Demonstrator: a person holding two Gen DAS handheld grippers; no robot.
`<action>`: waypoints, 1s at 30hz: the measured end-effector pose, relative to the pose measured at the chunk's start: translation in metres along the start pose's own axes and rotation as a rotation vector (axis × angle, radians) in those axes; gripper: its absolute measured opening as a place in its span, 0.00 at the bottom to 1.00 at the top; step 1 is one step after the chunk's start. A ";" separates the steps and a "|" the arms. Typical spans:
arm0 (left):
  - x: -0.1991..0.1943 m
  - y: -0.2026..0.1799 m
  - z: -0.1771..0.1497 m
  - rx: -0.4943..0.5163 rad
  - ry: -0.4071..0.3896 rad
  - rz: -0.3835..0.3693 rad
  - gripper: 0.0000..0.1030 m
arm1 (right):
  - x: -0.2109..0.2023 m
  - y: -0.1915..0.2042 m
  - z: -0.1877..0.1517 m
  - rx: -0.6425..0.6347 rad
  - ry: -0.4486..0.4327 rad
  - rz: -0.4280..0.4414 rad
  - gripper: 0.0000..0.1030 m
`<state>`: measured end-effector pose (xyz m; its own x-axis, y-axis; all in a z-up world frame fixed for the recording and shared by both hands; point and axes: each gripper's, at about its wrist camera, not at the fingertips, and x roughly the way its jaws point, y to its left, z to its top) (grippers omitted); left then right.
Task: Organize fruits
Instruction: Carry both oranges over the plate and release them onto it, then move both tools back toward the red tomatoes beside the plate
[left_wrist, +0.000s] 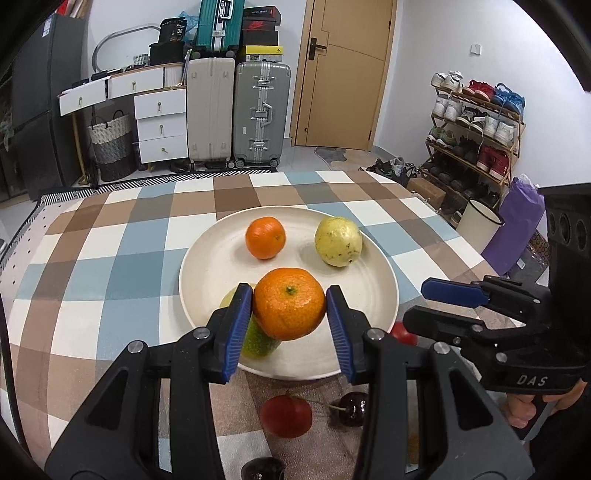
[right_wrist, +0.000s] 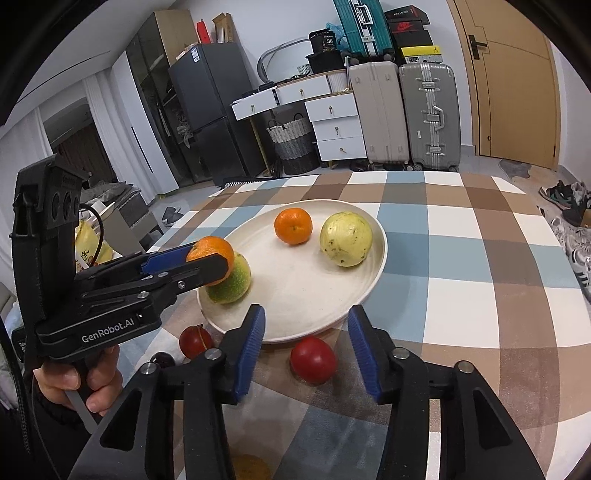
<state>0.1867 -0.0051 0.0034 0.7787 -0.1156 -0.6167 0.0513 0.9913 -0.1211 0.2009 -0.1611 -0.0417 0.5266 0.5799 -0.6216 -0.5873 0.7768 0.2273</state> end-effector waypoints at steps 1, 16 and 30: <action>0.000 -0.001 0.000 0.008 0.000 -0.002 0.38 | -0.001 0.000 0.000 -0.002 -0.001 -0.002 0.51; -0.031 0.015 -0.009 -0.029 -0.038 0.033 0.99 | -0.008 -0.005 -0.003 0.018 -0.018 -0.037 0.94; -0.030 0.026 -0.029 -0.041 0.014 0.069 0.99 | -0.005 0.000 -0.007 -0.005 0.004 -0.071 1.00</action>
<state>0.1462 0.0220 -0.0040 0.7705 -0.0482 -0.6357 -0.0283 0.9936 -0.1097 0.1937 -0.1658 -0.0441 0.5643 0.5228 -0.6390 -0.5521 0.8144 0.1788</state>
